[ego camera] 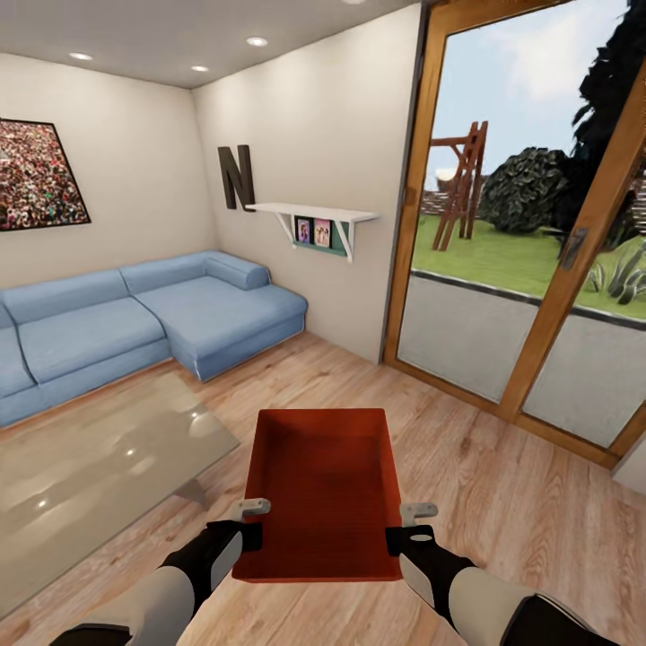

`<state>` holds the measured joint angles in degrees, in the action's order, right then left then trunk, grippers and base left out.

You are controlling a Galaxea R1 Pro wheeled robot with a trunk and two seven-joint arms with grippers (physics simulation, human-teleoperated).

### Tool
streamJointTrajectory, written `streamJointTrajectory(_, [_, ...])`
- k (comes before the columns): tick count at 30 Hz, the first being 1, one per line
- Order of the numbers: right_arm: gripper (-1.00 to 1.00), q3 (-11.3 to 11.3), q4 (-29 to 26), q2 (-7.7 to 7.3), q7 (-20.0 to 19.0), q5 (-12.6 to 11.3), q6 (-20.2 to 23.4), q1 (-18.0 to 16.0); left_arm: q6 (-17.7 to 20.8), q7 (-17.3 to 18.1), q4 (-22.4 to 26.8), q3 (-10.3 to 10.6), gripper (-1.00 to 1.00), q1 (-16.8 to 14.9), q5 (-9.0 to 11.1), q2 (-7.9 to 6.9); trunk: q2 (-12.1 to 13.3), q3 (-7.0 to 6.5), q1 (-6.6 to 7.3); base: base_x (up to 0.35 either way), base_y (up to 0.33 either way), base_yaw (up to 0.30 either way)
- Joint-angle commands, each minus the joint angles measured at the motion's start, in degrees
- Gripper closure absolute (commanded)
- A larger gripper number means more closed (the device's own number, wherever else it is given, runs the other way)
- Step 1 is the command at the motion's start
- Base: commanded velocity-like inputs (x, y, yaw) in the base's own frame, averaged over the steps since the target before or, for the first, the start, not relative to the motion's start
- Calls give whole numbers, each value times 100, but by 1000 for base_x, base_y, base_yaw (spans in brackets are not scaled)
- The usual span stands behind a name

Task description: Move the two storage containers from the living room to the garage. In the garage, place one container on the floor and stack the other container on top of it (either order is fine).

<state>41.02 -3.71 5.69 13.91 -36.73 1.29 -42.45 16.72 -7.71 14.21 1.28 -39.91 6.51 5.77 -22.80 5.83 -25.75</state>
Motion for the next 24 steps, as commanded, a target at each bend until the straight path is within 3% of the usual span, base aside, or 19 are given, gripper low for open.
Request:
streamJointTrajectory(1, [100, -77, -10, -23, 50, 69, -137, -8, 48, -91, -6, -58, 100, 1, -62, -6, -12, 3, -3, 0, 0, 0])
streamJointTrajectory(24, [100, -68, -10, -24, 50, 69, -133, -8, 47, -91, -6, -58, 100, 1, -62, -6, -12, -204, -3, 0, 0, 0])
